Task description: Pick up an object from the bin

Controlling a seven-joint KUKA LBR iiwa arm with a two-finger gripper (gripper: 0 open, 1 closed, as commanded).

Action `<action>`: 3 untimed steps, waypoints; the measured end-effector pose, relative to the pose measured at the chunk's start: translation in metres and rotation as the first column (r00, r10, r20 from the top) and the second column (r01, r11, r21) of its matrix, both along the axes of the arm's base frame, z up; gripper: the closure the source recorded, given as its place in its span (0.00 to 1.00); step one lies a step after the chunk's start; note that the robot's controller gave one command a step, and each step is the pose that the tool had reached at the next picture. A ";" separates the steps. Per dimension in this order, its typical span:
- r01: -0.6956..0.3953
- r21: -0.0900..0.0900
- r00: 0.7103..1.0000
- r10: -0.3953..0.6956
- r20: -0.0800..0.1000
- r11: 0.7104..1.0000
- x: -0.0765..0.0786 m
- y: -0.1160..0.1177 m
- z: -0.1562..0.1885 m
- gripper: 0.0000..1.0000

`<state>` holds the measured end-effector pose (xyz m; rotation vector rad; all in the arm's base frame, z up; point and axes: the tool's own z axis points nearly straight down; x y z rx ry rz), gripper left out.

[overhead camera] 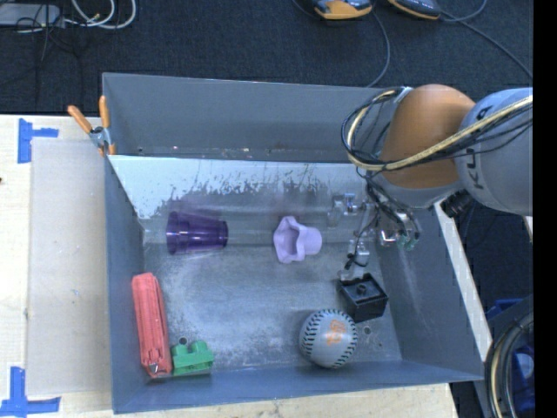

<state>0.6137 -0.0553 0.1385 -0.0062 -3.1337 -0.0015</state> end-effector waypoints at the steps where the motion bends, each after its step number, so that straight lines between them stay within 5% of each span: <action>1: -0.001 -0.001 1.000 0.001 0.007 1.000 0.002 0.000 0.005 0.00; 2: -0.046 0.001 0.999 0.046 0.002 0.999 -0.004 0.066 -0.067 0.00; 3: -0.023 0.000 1.000 0.023 0.002 1.000 -0.001 0.071 -0.009 0.00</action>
Offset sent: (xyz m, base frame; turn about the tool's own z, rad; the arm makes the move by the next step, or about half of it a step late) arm -0.0051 0.0672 -0.0685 -0.0470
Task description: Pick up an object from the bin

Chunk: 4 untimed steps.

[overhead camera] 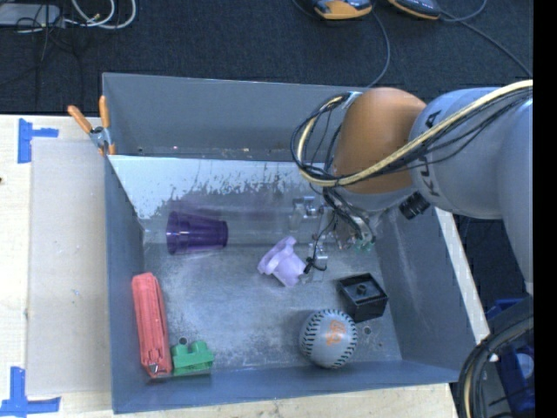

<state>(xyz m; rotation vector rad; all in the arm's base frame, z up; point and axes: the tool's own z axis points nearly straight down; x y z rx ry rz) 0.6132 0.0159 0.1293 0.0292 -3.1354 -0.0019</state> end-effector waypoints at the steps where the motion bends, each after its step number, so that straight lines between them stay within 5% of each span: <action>1: 0.014 0.000 1.000 -0.014 0.007 1.000 -0.011 0.002 0.004 0.00; 2: 0.176 -0.001 0.984 -0.176 0.001 0.984 -0.010 0.005 -0.046 0.00; 3: 0.124 0.000 0.992 -0.124 0.005 0.992 -0.018 0.009 -0.060 1.00; 4: 0.123 0.000 0.992 -0.123 0.005 0.992 -0.018 0.009 -0.060 1.00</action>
Offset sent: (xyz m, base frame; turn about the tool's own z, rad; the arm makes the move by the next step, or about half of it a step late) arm -0.0102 0.0059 -0.0593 0.1958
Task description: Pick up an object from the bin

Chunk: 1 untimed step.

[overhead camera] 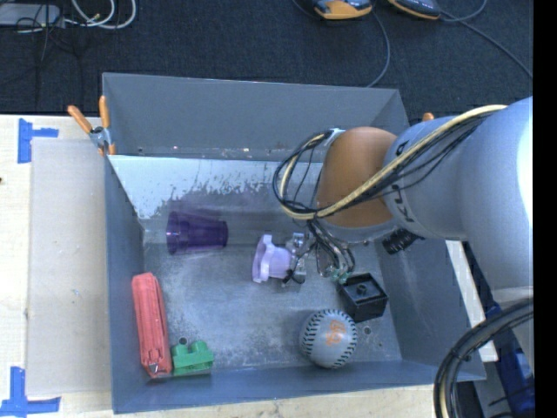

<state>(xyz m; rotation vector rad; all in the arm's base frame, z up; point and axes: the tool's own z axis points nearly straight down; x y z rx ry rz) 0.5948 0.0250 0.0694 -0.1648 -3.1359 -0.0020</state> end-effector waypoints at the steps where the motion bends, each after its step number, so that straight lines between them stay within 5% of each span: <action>1: 0.000 0.000 1.000 0.000 -0.002 1.000 -0.001 0.000 0.002 1.00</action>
Offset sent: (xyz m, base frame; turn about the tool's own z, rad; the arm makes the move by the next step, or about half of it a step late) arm -0.0001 0.0001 0.0235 0.0000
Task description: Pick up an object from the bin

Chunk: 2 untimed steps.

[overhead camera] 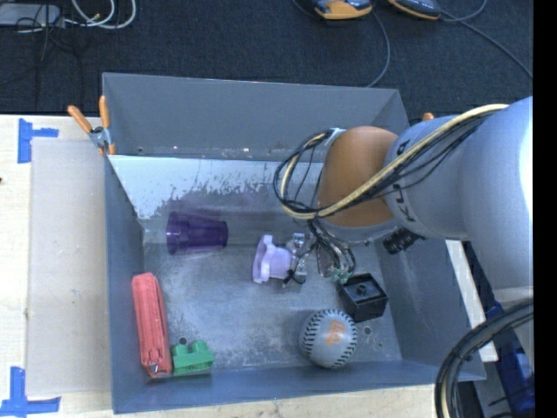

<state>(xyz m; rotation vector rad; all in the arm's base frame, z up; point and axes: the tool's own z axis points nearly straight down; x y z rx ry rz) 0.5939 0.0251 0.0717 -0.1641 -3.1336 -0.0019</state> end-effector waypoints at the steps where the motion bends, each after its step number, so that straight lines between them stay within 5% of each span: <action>1: -0.001 0.000 1.000 0.001 -0.003 1.000 -0.001 0.000 0.013 1.00; 2: 0.000 0.000 1.000 0.000 0.000 1.000 0.000 0.000 0.024 1.00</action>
Offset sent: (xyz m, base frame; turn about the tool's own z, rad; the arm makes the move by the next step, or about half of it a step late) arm 0.0000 0.0001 0.0718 0.0000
